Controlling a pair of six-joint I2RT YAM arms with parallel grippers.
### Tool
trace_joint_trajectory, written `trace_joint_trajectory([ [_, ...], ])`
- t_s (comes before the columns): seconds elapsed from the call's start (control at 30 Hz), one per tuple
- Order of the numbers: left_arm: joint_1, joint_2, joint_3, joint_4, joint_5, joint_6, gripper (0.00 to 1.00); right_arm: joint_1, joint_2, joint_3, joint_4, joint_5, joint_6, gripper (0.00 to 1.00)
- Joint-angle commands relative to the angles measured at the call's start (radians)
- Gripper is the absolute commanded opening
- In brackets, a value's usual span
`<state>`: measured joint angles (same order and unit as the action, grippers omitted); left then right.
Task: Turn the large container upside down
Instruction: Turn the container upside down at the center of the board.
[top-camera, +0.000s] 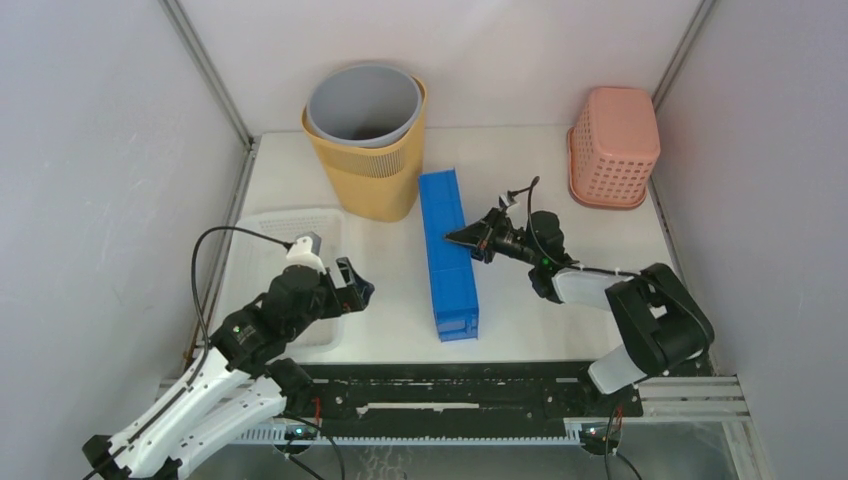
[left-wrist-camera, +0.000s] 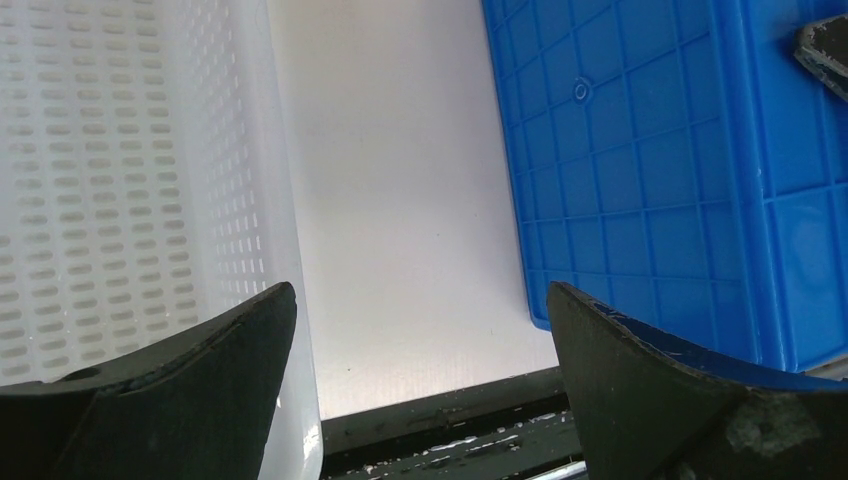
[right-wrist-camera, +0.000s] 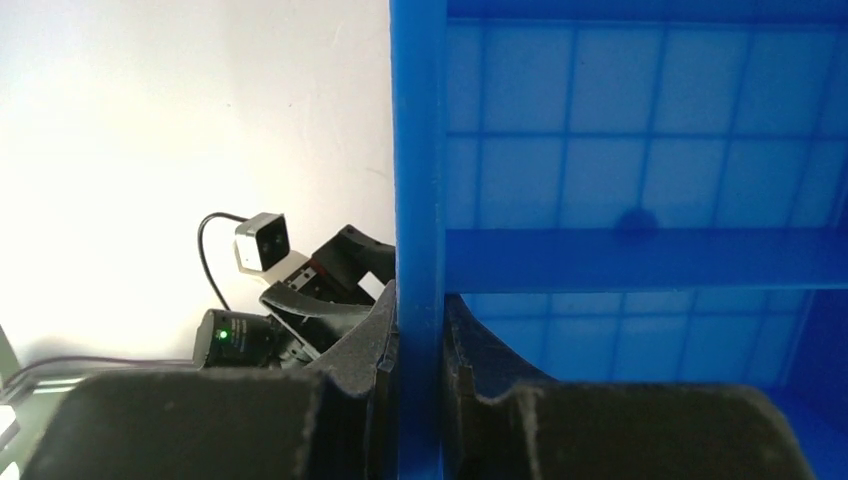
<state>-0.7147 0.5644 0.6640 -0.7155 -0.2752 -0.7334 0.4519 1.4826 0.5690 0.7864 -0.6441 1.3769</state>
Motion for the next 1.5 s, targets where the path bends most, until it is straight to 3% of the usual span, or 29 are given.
trace_joint_trajectory([
  [0.0,0.007,0.01,-0.003,0.047,0.013,-0.001,1.0,-0.002,0.066,-0.004,0.233,-0.08,0.099,0.04],
  [0.1,0.007,0.012,-0.003,0.047,0.011,0.0,1.0,-0.008,0.074,-0.021,0.193,-0.088,0.064,0.35],
  [0.2,0.008,0.018,-0.002,0.049,0.009,0.003,1.0,-0.015,0.019,-0.02,0.02,-0.076,-0.068,0.55],
  [0.47,0.007,0.042,-0.001,0.077,0.018,0.016,1.0,-0.032,-0.253,0.118,-0.754,0.158,-0.536,0.75],
  [0.6,0.008,0.022,-0.009,0.079,0.016,0.028,1.0,-0.041,-0.358,0.126,-0.96,0.323,-0.674,0.98],
  [0.83,0.007,0.055,-0.033,0.124,0.044,0.034,1.0,0.073,-0.52,0.099,-1.209,0.616,-0.754,1.0],
  [1.1,0.007,0.145,-0.018,0.182,0.093,0.044,1.0,0.081,-0.645,0.194,-1.333,0.633,-0.789,1.0],
  [1.17,0.007,0.154,-0.018,0.192,0.103,0.046,1.0,0.116,-0.613,0.266,-1.393,0.671,-0.799,1.0],
  [1.3,0.008,0.156,-0.024,0.211,0.125,0.045,1.0,0.26,-0.503,0.44,-1.539,0.887,-0.79,1.0],
  [1.47,0.008,0.133,-0.038,0.22,0.142,0.043,1.0,0.344,-0.427,0.511,-1.555,0.929,-0.759,1.0],
])
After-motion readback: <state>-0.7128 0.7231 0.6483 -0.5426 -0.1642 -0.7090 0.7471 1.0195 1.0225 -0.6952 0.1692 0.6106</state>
